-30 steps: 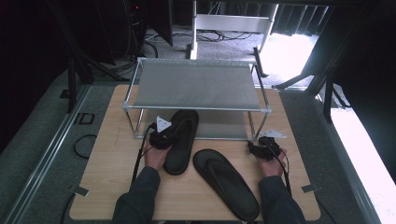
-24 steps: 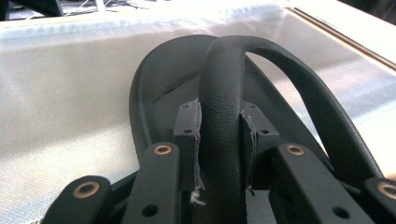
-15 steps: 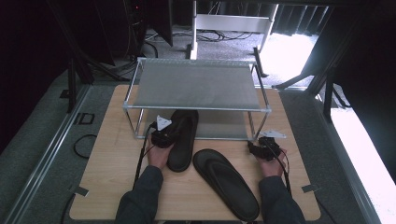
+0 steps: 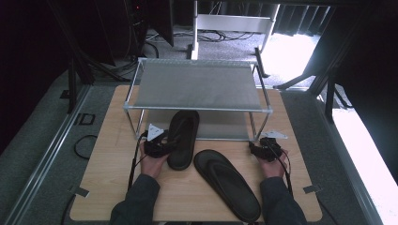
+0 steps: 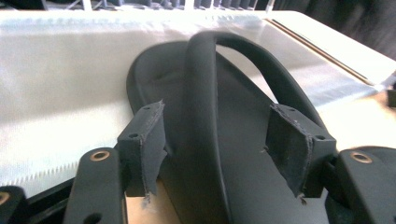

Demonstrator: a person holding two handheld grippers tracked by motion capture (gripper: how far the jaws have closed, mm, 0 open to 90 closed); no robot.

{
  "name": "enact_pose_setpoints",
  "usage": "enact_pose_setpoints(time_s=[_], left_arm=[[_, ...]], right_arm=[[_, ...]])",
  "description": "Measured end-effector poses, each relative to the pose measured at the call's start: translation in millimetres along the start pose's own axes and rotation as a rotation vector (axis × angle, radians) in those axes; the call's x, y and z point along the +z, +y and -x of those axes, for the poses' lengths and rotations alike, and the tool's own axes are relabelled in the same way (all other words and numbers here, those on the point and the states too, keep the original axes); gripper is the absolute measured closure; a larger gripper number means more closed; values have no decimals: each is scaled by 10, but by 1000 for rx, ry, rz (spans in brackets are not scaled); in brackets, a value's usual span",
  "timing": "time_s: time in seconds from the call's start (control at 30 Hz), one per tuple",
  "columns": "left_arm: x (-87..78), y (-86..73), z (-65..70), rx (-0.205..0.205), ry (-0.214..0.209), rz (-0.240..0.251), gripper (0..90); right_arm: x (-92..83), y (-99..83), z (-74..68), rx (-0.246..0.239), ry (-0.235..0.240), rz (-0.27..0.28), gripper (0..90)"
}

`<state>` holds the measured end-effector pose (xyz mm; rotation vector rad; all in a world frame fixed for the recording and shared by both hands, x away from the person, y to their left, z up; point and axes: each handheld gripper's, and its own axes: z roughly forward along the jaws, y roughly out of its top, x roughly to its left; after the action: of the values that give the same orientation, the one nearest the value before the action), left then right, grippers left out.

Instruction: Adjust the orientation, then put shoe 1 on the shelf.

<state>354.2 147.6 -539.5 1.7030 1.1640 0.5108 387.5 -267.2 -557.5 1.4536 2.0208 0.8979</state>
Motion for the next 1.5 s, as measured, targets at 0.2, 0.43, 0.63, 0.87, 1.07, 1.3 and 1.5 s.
enact_pose_setpoints(time_s=[0.2,0.43,0.63,0.87,1.07,1.3,1.5], left_arm=[[-200,-48,52,14,-15,1,342],[-365,-139,157,54,-3,-18,296],[-477,-213,232,86,-8,-47,264],[-613,-321,293,77,-30,-69,207],[-710,-404,348,92,-27,-77,204],[-715,-450,359,104,-15,-106,203],[-654,-478,429,147,-19,-139,200]], right_arm=[[-2,-2,-2,0,0,0,442],[-5,-4,-5,-2,2,-1,438],[-8,-7,-8,-1,3,-1,434],[-8,-7,-6,1,5,-2,431],[-7,-7,-5,1,6,-2,429],[-7,-7,-4,2,6,-2,430],[-7,-5,2,6,8,-1,455]])
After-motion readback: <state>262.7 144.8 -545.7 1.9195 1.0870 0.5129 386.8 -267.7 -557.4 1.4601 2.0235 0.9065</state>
